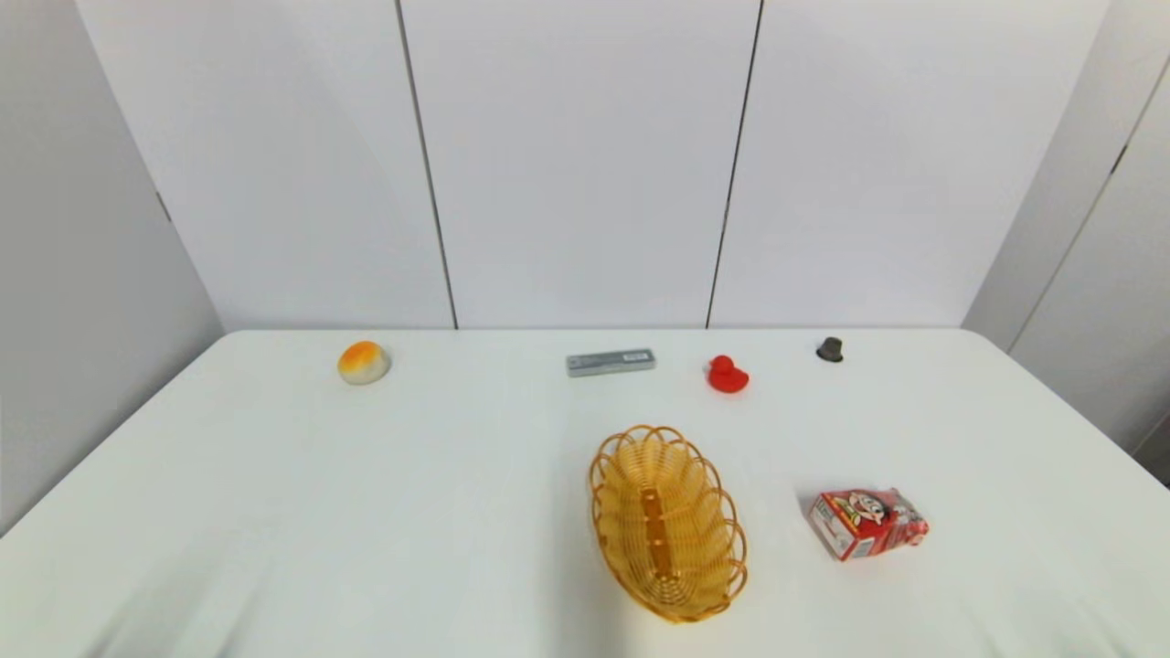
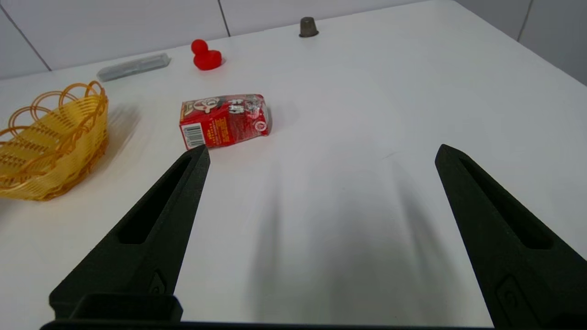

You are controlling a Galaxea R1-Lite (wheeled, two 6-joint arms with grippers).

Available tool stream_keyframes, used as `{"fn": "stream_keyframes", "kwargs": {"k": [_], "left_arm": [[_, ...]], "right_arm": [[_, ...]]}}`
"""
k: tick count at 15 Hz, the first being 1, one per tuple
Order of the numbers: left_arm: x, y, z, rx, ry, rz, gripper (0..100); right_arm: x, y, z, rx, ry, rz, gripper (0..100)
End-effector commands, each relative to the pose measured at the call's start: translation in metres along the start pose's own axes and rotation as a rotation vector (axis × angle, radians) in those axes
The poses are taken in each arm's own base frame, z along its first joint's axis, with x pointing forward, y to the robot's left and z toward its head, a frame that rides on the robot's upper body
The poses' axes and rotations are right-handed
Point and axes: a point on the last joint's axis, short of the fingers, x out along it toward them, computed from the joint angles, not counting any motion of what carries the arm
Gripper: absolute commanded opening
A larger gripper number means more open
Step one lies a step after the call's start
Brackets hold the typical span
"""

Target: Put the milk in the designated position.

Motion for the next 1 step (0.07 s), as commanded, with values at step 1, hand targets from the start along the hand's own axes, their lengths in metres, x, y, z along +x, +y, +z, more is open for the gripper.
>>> {"fn": "stream_keyframes", "kwargs": {"k": [1], "left_arm": [[0.0001,0.0,0.0001,0.0,0.002,-0.001,100]], "right_arm": [[0.0001,0.0,0.0,0.0,0.001,-0.001,100]]}}
